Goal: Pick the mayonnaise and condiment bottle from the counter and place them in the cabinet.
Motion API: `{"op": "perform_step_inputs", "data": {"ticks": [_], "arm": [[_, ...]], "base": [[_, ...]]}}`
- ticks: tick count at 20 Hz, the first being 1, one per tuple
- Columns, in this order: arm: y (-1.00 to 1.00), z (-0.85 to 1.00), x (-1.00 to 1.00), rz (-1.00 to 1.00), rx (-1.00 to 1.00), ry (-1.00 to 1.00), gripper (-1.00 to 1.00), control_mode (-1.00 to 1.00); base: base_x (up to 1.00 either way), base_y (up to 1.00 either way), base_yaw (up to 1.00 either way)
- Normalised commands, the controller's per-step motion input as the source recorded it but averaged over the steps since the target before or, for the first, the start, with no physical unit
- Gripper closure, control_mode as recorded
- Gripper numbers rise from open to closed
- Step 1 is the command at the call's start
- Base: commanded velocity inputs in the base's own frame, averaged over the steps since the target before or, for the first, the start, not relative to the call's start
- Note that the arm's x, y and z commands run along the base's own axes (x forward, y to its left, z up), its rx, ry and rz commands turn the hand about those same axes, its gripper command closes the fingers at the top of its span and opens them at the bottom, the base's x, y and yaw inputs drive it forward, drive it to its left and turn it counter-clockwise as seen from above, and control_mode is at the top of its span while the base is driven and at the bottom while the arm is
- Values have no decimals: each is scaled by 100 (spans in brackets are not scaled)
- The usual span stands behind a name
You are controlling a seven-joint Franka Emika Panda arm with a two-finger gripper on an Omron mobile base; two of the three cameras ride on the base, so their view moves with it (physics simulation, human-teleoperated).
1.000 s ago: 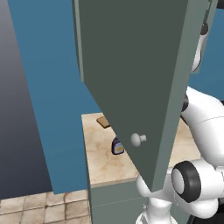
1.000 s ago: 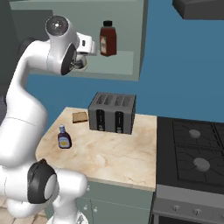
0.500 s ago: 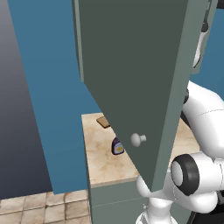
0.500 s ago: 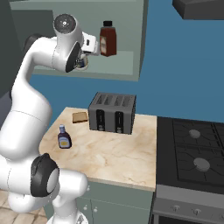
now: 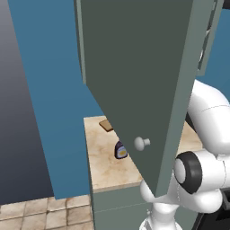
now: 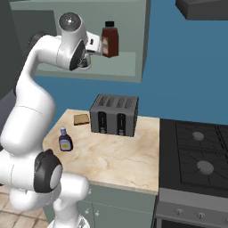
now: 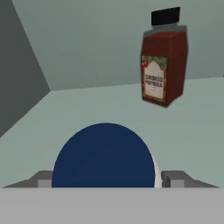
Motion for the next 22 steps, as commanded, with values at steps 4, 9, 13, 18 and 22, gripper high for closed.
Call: {"op": "perform_step_inputs", "data": {"ticks": [4, 9, 13, 18, 22], "arm": [[0, -24, 33, 0, 0, -2, 100, -100], [0, -27, 35, 0, 0, -2, 100, -100], [0, -30, 38, 0, 0, -4, 100, -100], [0, -30, 37, 0, 0, -3, 100, -100], [0, -37, 35, 0, 0, -1, -100, -100]], "base": [[0, 0, 0], [0, 0, 0], [0, 0, 0], [0, 0, 0], [0, 0, 0]]}}
